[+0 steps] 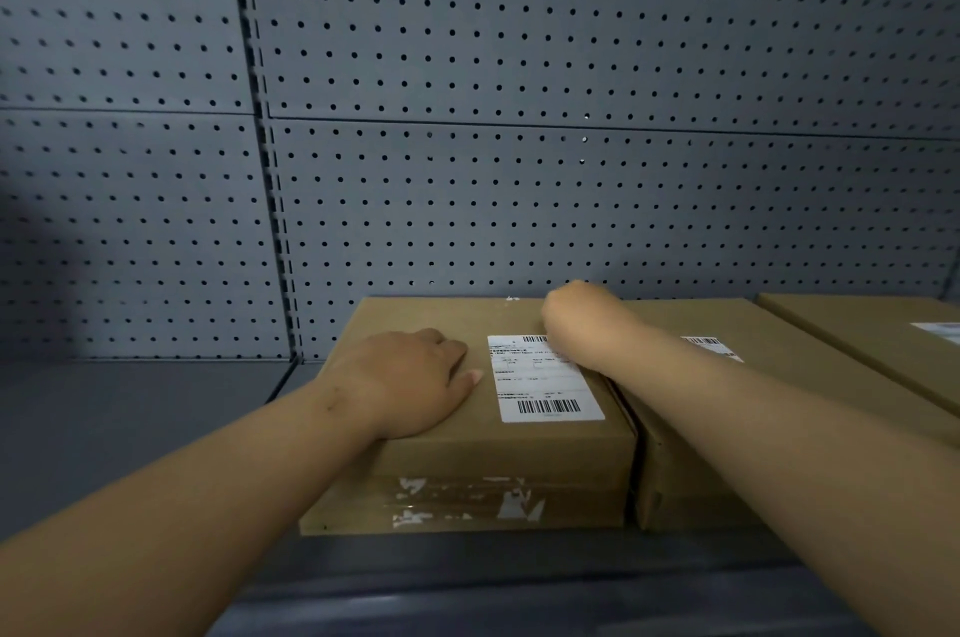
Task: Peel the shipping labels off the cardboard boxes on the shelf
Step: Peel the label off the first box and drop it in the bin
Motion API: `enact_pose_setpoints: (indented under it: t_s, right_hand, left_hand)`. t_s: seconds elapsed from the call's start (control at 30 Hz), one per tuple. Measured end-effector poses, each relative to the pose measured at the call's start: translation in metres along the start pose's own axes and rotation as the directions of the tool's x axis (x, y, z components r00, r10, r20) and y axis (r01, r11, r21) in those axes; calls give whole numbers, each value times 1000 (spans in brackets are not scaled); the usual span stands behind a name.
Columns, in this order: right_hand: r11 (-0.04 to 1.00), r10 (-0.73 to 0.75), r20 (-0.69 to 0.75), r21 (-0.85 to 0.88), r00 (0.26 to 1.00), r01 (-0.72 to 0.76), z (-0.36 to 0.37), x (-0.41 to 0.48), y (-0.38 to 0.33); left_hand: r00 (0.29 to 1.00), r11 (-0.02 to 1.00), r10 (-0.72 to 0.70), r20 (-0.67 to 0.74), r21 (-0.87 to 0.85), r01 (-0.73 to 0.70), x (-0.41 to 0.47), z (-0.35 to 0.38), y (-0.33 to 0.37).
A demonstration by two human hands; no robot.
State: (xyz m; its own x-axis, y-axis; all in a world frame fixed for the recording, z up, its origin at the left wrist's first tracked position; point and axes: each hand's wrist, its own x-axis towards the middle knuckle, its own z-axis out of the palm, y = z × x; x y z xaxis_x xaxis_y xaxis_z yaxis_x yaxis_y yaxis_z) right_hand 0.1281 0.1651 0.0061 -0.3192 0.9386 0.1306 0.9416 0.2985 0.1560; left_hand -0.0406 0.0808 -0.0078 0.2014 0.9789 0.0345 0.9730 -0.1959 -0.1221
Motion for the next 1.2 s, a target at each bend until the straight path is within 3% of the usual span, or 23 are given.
enact_pose_setpoints:
  t_s: [0.07, 0.13, 0.23, 0.3, 0.47, 0.7, 0.87, 1.07, 1.13, 1.2]
  right_hand:
    - [1000, -29, 37, -1, 999, 29, -5, -1, -2]
    - [983, -60, 50, 178, 997, 50, -12, -2, 7]
    - [857, 24, -36, 516, 999, -3, -19, -5, 30]
    - [811, 73, -65, 584, 995, -21, -18, -6, 37]
    - [880, -1, 15, 475, 1000, -6, -5, -15, 19]
    - [968, -4, -76, 252, 997, 23, -1, -10, -1]
    - [896, -163, -67, 408, 984, 176, -24, -34, 2]
    - [768, 28, -76, 640, 997, 27, -20, -27, 10]
    - [768, 109, -73, 639, 991, -37, -14, -24, 8]
    - [831, 174, -78, 546, 982, -104, -10, -21, 3]
  left_hand:
    - [1000, 1000, -2, 1, 1, 2, 0, 0, 0]
    - [1000, 1000, 0, 1, 5, 0, 1, -1, 1]
    - [1000, 1000, 2, 1, 12, -2, 0, 0, 1]
    - [1000, 1000, 1, -1, 8, -1, -1, -1, 1]
    - [1000, 1000, -4, -1, 2, 4, -1, -1, 1]
    - [1000, 1000, -10, 2, -2, 10, -2, 0, 1]
    - [1000, 1000, -10, 10, -6, 10, -3, -2, 2]
    - [1000, 1000, -8, 1, -19, 8, -4, 0, 1]
    - [1000, 1000, -5, -8, -27, 5, -3, 1, 1]
    - [1000, 999, -9, -14, -37, 9, -3, 1, 0]
